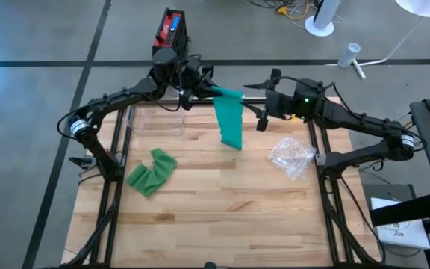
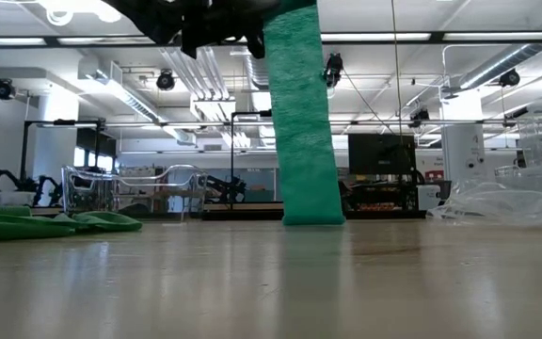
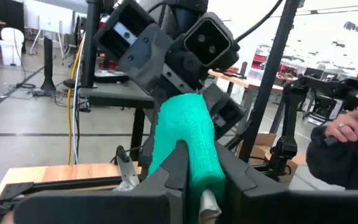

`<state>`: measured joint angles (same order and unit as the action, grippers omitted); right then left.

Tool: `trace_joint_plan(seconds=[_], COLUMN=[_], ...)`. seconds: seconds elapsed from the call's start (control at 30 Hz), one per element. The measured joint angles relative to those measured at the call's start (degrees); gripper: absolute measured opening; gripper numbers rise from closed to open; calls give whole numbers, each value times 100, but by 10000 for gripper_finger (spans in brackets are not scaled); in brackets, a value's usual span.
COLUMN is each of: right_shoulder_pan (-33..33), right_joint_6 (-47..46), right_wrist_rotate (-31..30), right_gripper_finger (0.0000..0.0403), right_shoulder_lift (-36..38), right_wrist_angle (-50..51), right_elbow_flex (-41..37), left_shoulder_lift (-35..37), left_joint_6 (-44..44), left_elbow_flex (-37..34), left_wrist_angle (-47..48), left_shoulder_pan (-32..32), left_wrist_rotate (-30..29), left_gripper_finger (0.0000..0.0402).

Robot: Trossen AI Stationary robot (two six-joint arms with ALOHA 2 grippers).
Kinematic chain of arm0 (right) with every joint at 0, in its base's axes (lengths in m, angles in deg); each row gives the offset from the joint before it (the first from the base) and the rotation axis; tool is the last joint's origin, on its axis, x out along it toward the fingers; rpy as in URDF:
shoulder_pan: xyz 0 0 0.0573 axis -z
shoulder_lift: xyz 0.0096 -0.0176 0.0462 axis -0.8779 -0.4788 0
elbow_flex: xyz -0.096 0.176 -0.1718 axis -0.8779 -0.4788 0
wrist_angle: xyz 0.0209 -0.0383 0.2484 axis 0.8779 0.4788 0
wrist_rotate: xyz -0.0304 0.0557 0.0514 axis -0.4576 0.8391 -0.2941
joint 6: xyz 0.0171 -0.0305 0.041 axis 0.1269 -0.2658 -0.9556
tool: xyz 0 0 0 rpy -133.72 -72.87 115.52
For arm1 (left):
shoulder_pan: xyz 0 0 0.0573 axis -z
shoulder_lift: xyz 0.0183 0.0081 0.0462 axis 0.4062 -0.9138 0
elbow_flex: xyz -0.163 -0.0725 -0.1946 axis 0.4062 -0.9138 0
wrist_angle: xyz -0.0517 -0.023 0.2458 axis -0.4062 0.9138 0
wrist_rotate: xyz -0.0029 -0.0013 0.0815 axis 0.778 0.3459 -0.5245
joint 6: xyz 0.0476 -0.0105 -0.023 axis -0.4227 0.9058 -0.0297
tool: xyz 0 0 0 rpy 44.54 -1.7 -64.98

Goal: Roll bandage
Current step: Roll the blue bandage

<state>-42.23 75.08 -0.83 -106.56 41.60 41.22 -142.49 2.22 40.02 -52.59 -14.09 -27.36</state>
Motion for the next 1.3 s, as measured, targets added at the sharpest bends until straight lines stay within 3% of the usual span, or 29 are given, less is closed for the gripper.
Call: trace_joint_plan(seconds=[0.27, 0.73, 1.1, 1.3], right_shoulder_pan=[-4, 0, 0, 124], right_joint_6=[-576, -1773, -2364, -2801], right_wrist_rotate=[205, 120, 140, 140], right_gripper_finger=[272, 265, 300, 302], right_shoulder_lift=[180, 951, 300, -308], right_wrist_angle=[-231, 231, -907, -864], right_elbow_flex=[-190, -794, -767, -275], left_shoulder_lift=[16, 22, 22, 24], left_joint_6=[-87, -810, -2530, -3403], left_elbow_flex=[0, 0, 0, -2], left_wrist_angle=[2, 138, 871, 1003], left_shoulder_pan=[-158, -99, -99, -101], left_wrist_rotate=[-1, 1, -26, -24], left_gripper_finger=[27, 27, 25, 26])
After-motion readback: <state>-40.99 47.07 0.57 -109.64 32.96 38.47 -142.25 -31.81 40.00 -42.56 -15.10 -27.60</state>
